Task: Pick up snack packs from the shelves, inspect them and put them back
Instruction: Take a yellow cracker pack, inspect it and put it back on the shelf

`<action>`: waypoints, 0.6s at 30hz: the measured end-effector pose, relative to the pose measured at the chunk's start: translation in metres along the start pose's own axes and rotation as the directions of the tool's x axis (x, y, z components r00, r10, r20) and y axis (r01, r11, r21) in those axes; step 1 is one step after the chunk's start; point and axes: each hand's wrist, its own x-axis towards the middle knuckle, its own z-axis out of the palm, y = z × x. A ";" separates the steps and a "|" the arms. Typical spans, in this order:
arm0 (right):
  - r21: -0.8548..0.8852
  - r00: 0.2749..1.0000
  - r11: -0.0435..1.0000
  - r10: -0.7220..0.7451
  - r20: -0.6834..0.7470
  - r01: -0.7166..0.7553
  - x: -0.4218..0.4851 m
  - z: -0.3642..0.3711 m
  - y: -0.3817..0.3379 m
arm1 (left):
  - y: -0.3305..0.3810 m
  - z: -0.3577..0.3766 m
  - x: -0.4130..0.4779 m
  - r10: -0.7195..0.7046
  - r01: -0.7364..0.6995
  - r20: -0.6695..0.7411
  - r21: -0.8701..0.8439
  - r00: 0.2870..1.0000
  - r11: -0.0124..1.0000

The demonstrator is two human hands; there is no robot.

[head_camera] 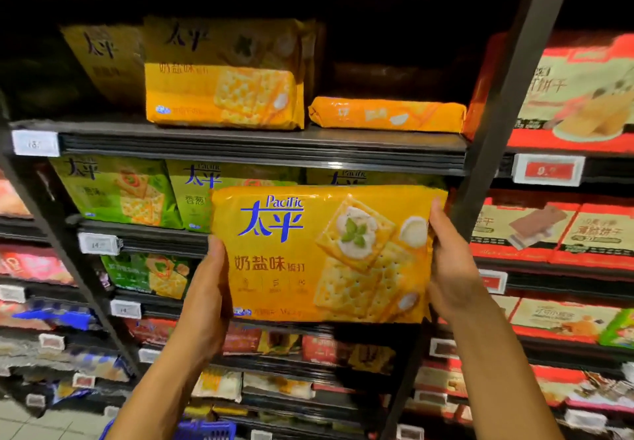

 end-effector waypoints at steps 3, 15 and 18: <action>0.003 1.000 1.000 -0.028 -0.009 0.029 0.022 0.002 -0.033 | 0.032 0.019 0.020 0.091 -0.091 0.002 0.040 0.996 0.995; -0.464 0.838 0.788 -0.523 -0.157 0.405 0.109 0.047 -0.125 | 0.136 0.106 0.127 0.298 -0.293 0.006 0.203 0.955 0.934; -0.708 0.739 0.632 -0.632 -0.234 0.316 0.132 0.049 -0.137 | 0.151 0.130 0.148 0.362 -0.355 0.035 0.299 0.931 0.886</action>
